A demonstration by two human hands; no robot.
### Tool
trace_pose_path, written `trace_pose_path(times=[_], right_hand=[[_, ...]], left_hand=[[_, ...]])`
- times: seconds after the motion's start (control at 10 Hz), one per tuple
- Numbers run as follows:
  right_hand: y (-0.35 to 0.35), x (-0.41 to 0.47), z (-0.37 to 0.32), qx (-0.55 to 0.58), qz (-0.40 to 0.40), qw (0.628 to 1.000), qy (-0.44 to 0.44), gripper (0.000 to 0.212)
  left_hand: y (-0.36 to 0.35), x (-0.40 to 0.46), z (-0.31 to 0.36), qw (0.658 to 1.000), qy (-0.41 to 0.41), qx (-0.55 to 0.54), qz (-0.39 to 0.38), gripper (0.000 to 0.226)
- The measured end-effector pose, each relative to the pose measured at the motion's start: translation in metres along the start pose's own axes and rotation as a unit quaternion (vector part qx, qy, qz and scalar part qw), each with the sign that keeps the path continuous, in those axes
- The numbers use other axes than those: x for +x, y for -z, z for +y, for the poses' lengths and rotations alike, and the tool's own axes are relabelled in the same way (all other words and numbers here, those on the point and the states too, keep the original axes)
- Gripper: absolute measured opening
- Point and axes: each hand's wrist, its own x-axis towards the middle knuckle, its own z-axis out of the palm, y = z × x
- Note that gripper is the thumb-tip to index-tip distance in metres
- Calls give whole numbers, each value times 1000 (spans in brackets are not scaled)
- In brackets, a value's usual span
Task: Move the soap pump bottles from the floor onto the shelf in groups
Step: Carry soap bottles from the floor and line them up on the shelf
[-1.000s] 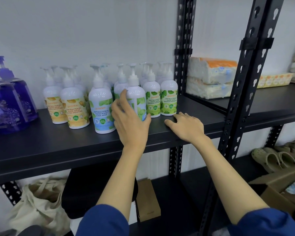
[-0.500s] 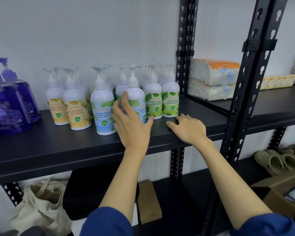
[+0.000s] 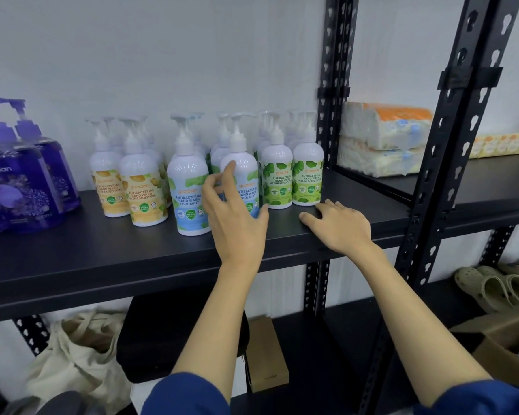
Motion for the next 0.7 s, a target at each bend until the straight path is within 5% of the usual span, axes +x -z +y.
trace_pose_path(times=[0.7], right_hand=[[3,-2,-2,1,-3,1000,-6,57]], left_hand=[[1,0,-1,999,31,-17,6,80]])
